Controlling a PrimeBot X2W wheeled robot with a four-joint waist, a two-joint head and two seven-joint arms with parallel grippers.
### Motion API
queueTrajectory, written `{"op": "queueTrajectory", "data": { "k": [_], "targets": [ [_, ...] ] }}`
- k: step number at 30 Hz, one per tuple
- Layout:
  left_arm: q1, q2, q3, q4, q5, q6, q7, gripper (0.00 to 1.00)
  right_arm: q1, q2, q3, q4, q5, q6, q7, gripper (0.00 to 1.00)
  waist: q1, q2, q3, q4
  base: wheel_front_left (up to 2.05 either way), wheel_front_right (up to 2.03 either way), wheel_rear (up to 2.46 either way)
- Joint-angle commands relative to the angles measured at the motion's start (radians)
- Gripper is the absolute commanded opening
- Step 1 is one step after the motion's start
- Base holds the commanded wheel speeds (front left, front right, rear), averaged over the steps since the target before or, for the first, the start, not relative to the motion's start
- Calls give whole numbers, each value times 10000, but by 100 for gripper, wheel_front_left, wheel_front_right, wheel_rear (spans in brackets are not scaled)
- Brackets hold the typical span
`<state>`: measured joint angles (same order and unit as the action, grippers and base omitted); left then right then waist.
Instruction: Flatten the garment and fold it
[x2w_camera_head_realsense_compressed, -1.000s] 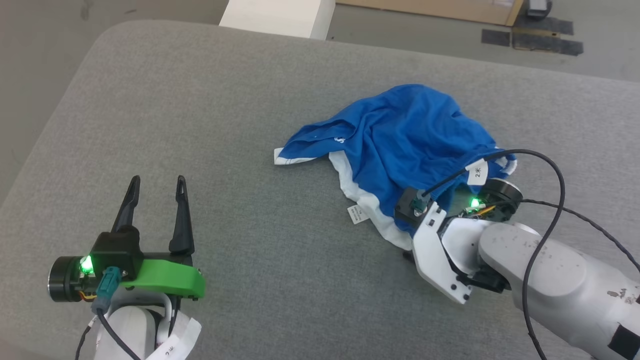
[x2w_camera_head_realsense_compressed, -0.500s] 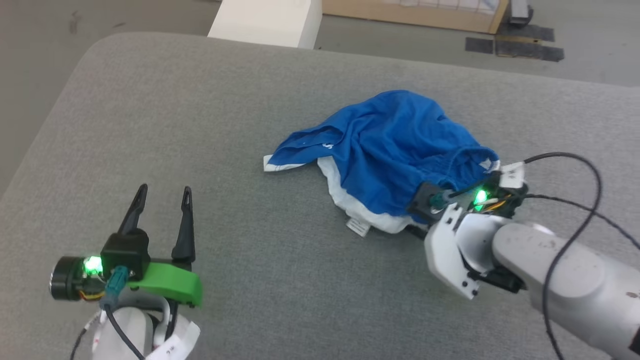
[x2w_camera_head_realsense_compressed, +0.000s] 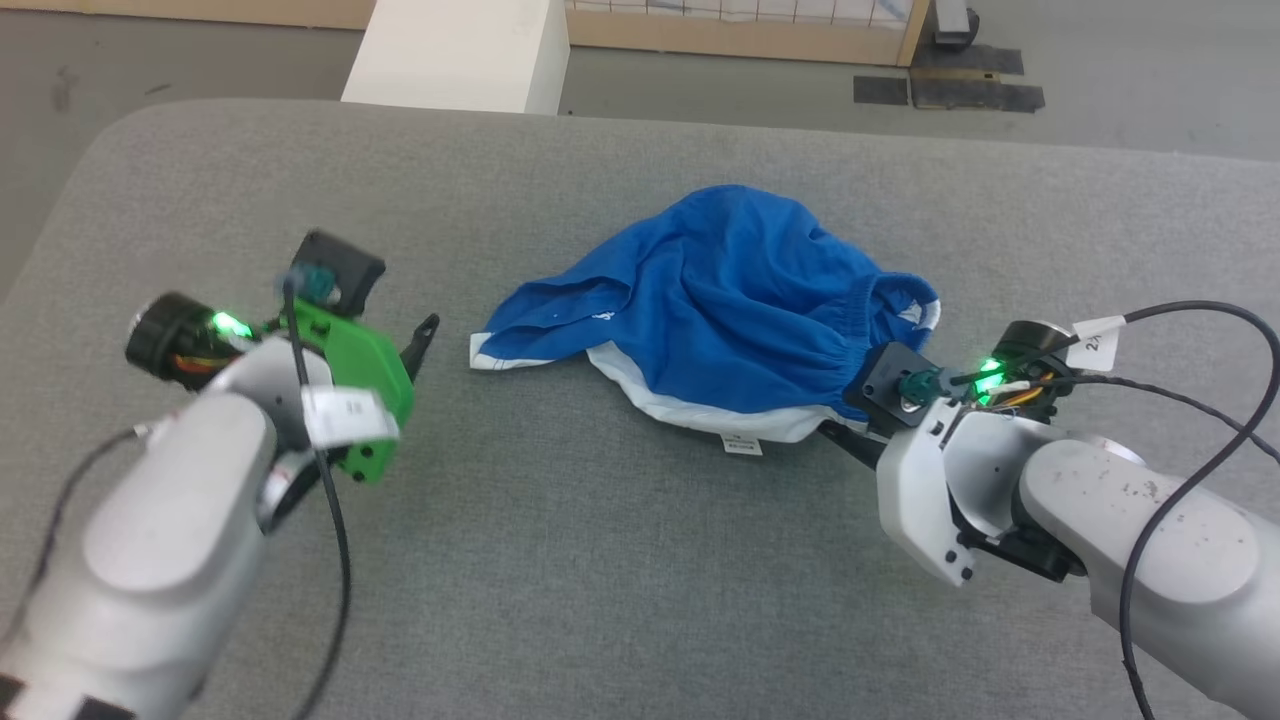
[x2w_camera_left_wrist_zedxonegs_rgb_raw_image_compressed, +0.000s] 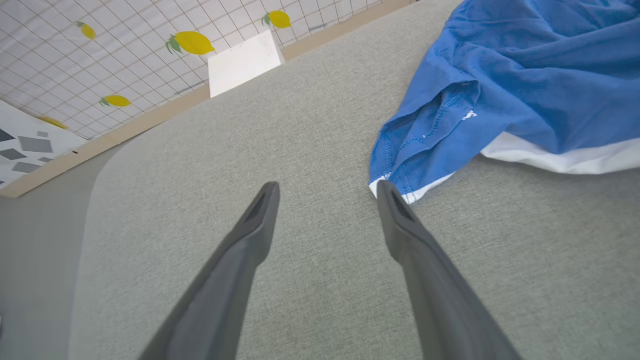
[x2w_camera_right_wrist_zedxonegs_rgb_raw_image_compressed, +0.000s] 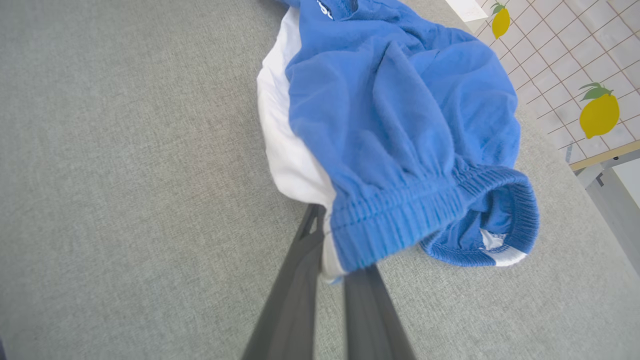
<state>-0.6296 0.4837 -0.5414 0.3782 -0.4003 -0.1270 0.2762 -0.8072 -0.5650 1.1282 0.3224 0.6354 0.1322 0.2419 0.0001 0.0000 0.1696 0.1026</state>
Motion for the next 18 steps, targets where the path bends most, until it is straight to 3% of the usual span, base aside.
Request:
{"op": "queueTrajectory", "data": {
  "k": [1,8,18],
  "targets": [
    [-564,350,-565,-40,-652,-33,608,100,101,88,-70,-66,-103,-15,-7,0,-1,0,142,-109,0,0,0],
    [-2547,988,-2929,346,-3766,-35,3363,100,-98,399,-155,-205,-328,-15,15,0,-1,0,507,-474,0,0,0],
    [-4142,1063,-5005,1565,-5034,-35,4387,100,-670,807,-22,-246,-497,-15,-116,0,-1,0,1129,-1139,0,0,0]
  ]
}}
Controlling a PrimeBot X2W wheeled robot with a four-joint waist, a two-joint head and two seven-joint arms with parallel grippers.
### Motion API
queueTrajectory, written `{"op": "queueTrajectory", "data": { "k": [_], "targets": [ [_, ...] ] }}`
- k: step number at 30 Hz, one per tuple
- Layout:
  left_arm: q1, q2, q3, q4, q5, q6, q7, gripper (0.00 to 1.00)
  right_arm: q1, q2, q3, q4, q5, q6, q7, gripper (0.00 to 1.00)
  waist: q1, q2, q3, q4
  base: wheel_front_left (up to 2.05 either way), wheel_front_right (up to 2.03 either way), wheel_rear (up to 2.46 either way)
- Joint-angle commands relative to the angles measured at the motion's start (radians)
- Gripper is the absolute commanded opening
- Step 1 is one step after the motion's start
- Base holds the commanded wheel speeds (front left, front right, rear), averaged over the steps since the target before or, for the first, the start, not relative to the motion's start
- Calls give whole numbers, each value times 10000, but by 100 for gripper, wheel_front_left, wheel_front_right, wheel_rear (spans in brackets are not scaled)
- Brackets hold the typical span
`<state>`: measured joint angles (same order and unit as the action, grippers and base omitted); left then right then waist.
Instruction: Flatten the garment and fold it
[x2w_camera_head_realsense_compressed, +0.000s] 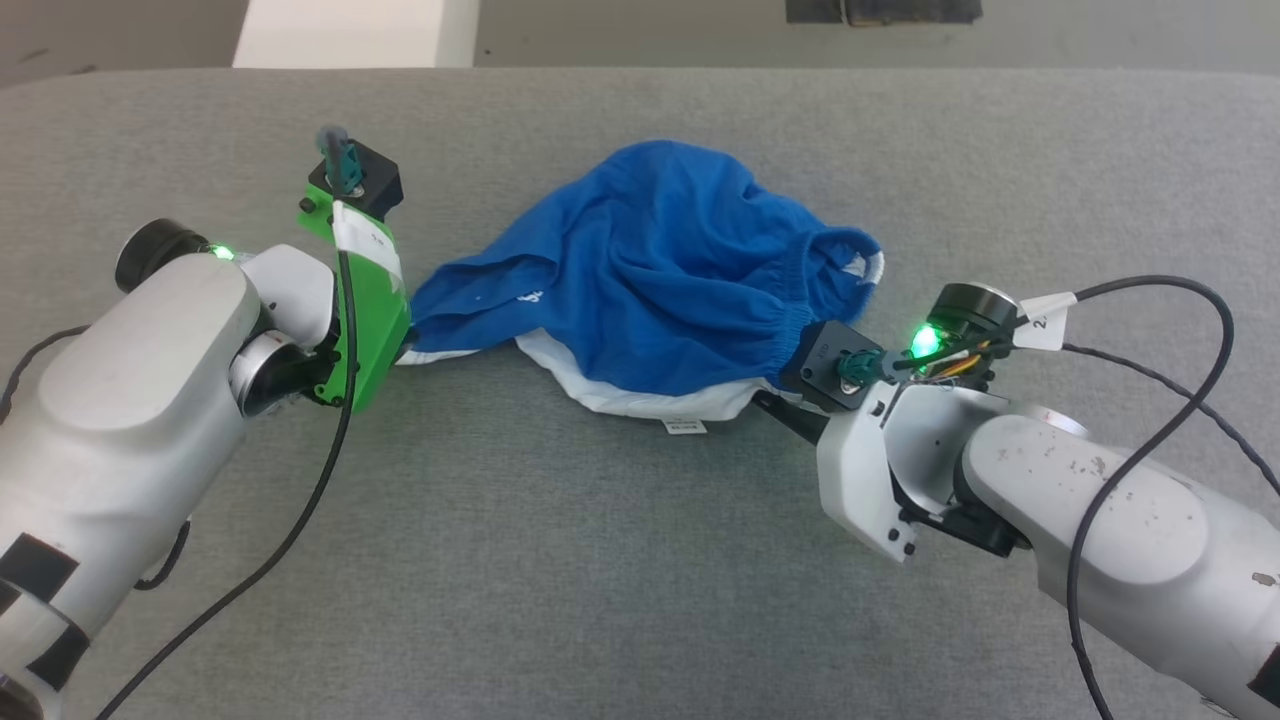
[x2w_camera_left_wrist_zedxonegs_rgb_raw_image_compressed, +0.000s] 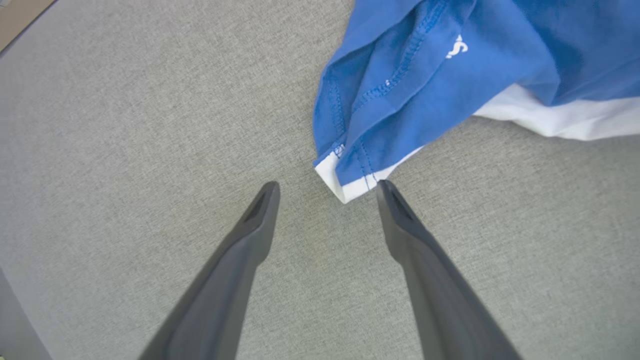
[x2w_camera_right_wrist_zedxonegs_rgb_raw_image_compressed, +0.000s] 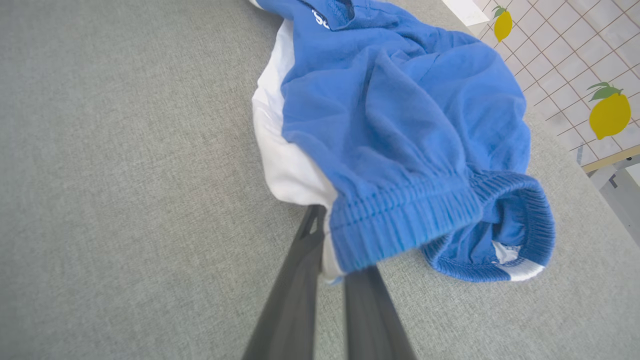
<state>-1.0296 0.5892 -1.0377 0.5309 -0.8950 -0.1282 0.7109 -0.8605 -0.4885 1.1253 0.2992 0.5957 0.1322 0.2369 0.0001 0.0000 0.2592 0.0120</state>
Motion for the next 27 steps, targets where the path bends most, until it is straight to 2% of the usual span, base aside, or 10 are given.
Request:
{"op": "queueTrajectory", "data": {
  "k": [1,12,14,20,24,27],
  "targets": [
    [-240,-9,-174,159,-144,-24,65,100,-183,75,17,-9,-102,-15,-82,0,-1,0,292,-284,0,0,0],
    [-653,9,-1859,1285,-749,-24,267,100,-515,341,130,145,-173,-15,-344,0,-1,0,828,-816,0,0,0],
    [-618,50,-2009,1372,-929,-24,372,0,-516,342,149,175,-178,-15,-386,0,-1,0,836,-842,0,0,0],
    [-509,136,-2280,857,-1571,-24,-169,0,-267,295,143,334,-98,-15,-661,0,-1,0,431,-648,0,0,0],
    [-204,386,-2311,211,-1954,-25,-1347,0,114,288,-49,377,-121,-15,-1200,0,-1,0,-76,-500,0,0,0],
    [227,713,-2073,-365,-2678,-25,-2479,0,553,169,-333,298,-110,-15,-1658,0,-1,0,-542,-371,0,0,0]
  ]
}}
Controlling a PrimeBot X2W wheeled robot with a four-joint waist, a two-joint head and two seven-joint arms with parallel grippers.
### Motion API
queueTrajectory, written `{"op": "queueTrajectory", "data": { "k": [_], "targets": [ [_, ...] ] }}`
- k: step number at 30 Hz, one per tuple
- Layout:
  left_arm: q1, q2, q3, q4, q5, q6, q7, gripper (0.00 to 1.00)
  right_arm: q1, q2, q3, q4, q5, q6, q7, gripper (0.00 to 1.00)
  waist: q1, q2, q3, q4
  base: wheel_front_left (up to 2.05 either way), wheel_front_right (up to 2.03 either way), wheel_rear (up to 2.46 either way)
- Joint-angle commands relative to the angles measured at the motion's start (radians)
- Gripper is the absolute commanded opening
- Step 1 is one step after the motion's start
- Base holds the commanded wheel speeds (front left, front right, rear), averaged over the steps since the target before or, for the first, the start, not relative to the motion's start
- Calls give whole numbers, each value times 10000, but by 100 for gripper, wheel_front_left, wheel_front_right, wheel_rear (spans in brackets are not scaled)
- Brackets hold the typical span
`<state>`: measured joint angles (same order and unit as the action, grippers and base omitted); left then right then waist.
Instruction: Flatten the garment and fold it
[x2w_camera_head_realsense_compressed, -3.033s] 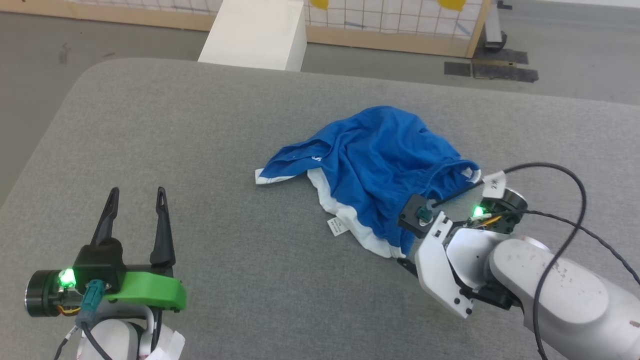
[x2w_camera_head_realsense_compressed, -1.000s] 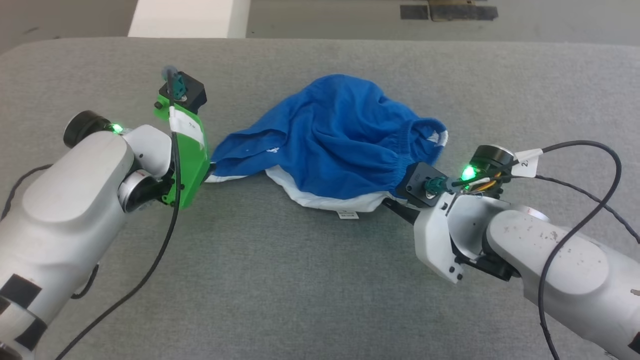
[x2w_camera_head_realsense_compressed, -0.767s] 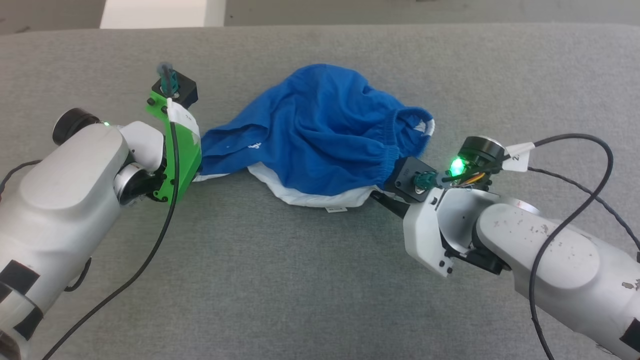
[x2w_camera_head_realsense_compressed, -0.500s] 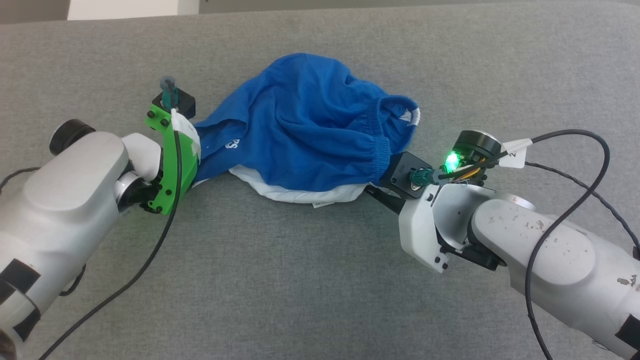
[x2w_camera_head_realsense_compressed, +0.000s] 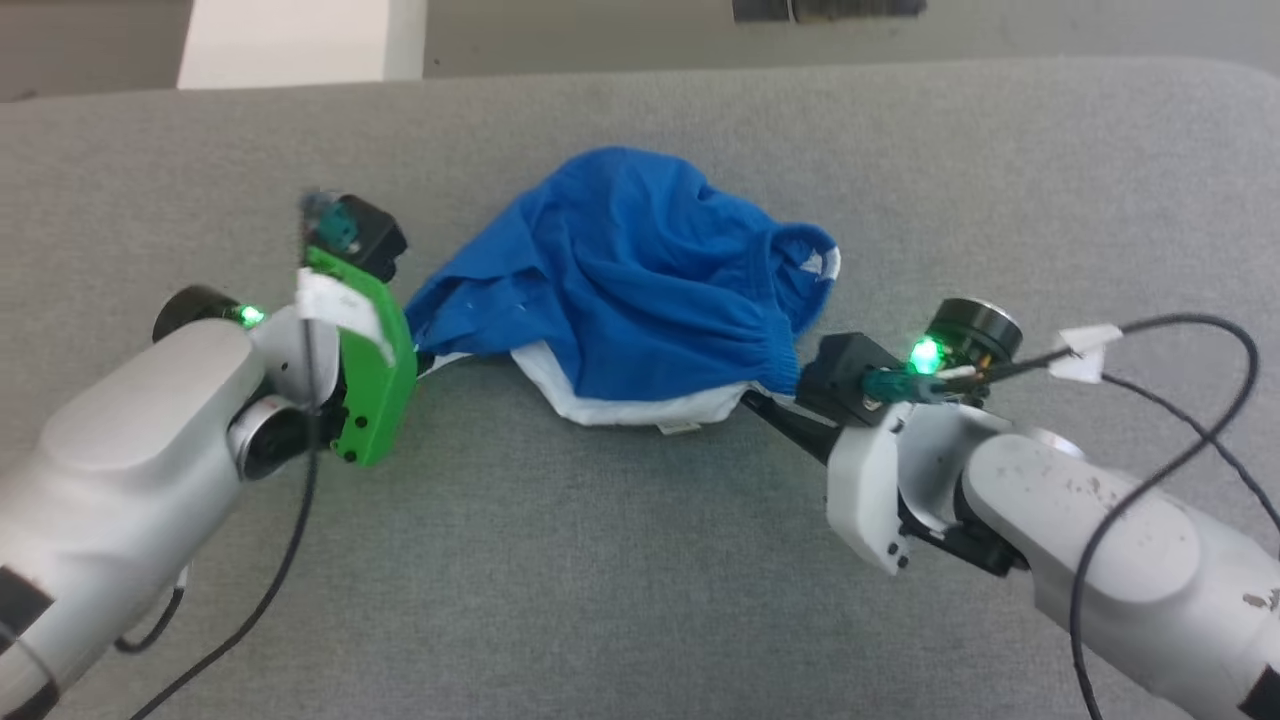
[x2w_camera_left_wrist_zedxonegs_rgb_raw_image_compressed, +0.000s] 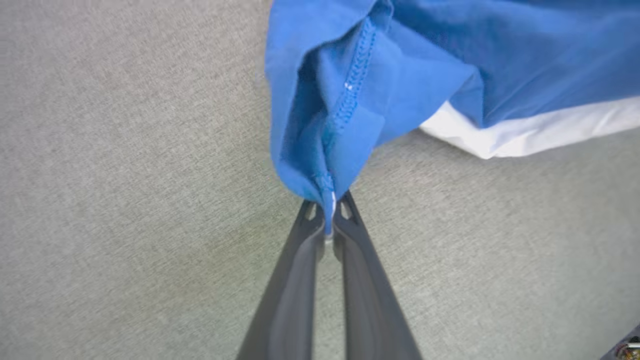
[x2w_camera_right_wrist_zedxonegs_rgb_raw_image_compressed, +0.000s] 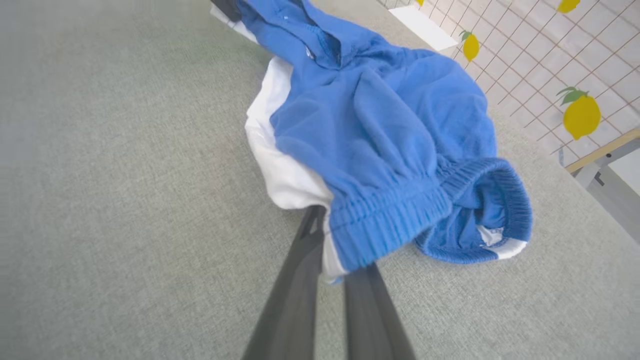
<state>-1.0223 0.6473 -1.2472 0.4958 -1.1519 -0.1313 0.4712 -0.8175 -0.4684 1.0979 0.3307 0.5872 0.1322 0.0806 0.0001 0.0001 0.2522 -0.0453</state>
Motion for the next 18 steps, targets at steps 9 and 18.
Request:
{"op": "queueTrajectory", "data": {
  "k": [9,18],
  "targets": [
    [718,1494,721,-1846,-1587,6,-1880,0,913,-672,-1612,-872,20,-15,-873,0,-1,-1,-1718,594,0,0,0],
    [-137,1562,1536,-2675,-1758,6,-3012,0,399,-790,-3219,-1725,193,-15,-1080,0,-1,-1,-2292,779,0,0,0]
  ]
}}
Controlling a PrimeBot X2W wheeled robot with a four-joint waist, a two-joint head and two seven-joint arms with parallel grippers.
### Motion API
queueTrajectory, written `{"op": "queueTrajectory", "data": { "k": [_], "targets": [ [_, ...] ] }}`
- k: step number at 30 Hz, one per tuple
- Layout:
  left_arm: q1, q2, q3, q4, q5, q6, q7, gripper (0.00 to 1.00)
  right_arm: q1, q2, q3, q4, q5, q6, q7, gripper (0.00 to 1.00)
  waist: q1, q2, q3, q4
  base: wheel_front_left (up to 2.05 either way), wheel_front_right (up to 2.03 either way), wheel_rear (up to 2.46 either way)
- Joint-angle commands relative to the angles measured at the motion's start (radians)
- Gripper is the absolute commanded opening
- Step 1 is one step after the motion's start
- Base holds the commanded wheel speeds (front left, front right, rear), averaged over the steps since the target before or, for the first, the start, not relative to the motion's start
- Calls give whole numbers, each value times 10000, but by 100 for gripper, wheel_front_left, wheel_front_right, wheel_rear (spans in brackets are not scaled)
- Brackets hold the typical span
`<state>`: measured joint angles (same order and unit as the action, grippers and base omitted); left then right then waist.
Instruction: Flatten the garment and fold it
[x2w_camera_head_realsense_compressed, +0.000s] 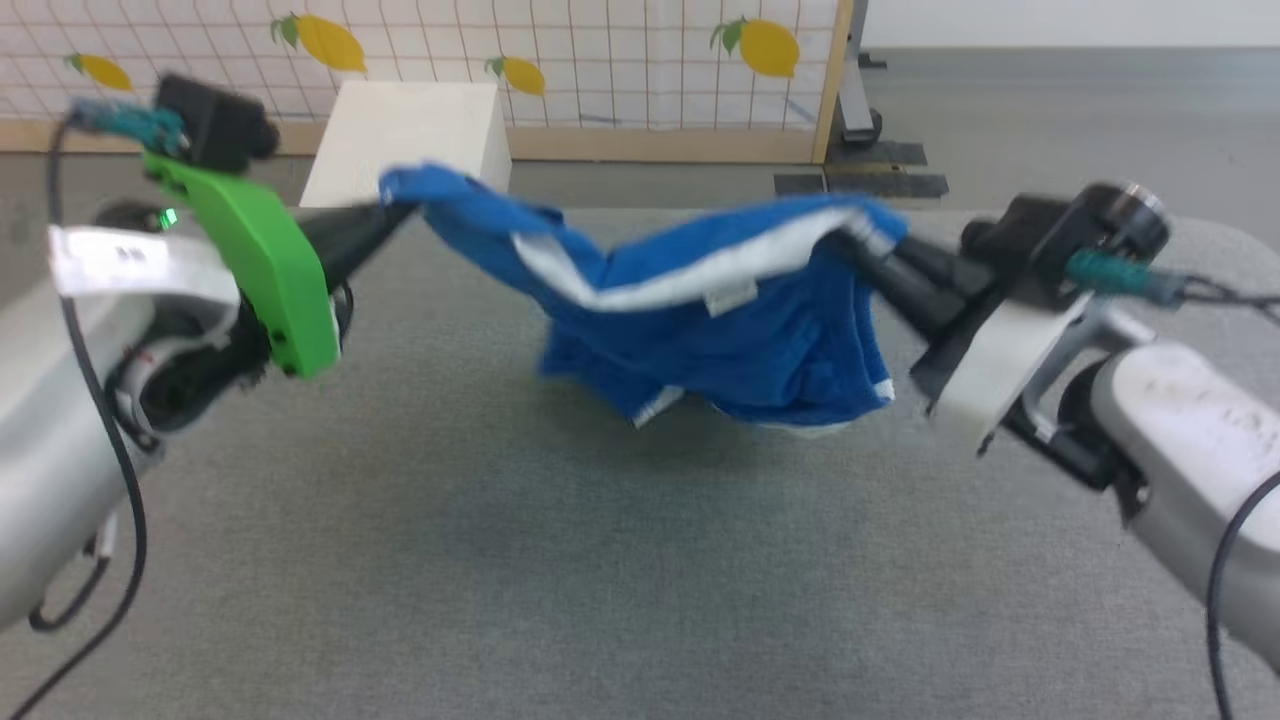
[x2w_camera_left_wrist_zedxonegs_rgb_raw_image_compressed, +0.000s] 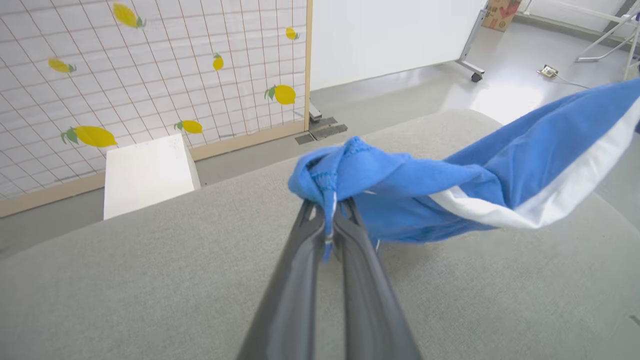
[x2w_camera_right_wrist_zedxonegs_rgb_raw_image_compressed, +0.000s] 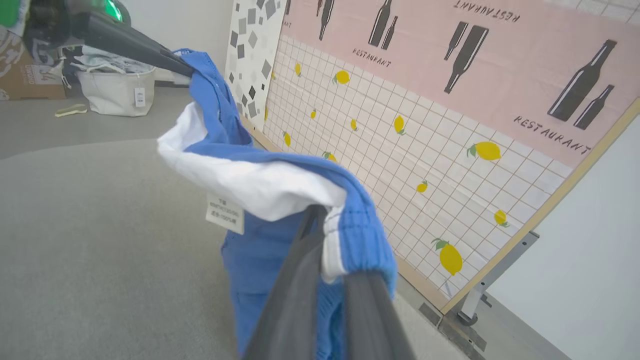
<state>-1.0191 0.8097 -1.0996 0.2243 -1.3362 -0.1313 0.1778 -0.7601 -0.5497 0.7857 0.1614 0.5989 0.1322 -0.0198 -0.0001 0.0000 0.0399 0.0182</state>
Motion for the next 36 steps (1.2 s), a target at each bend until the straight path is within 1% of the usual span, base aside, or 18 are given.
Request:
{"op": "queueTrajectory", "data": {
  "k": [1,4,6,10,13,15,18,22,27,31,36],
  "targets": [
    [-324,-104,126,133,168,6,-155,0,-293,22,-261,-1,105,-15,-93,0,1,0,-170,157,0,0,0],
    [-919,-334,368,692,480,82,-441,0,-829,-7,-560,220,97,-15,-48,0,1,0,-68,175,0,0,0],
    [-1371,-623,538,1130,700,215,-684,0,-1289,39,-593,359,19,-15,5,0,1,0,109,187,0,0,0],
    [-2412,-1360,777,2061,1419,587,-1389,0,-2390,495,-908,805,236,-15,-67,0,1,0,671,170,0,0,0],
    [-3257,-1967,861,2890,1942,862,-1795,0,-3436,806,-1108,1472,259,-15,-23,0,1,0,1280,163,0,0,0],
    [-3834,-2315,982,3410,2004,856,-1834,0,-4211,1020,-1241,2009,446,-15,82,0,1,0,1771,158,0,0,0],
    [-4825,-2687,1285,4205,2132,929,-2088,0,-5444,1149,-1324,2787,318,-15,108,0,1,0,2479,167,0,0,0],
    [-6207,-3025,1736,5122,2143,839,-2333,0,-7149,1218,-1244,3581,287,-15,186,0,1,0,3568,169,0,0,0],
    [-7715,-3204,2106,6009,2275,651,-2713,0,-9032,1156,-1305,4561,89,-15,-83,0,1,0,4702,221,0,0,0],
    [-8349,-3390,2266,6484,2345,490,-3188,0,-9906,1264,-1123,5155,-20,-15,-386,0,1,0,5273,305,0,0,0],
    [-8306,-3441,2419,7193,2163,279,-3562,0,-10130,1450,-647,5787,79,-15,-816,0,1,0,5585,333,0,0,0]
  ]
}}
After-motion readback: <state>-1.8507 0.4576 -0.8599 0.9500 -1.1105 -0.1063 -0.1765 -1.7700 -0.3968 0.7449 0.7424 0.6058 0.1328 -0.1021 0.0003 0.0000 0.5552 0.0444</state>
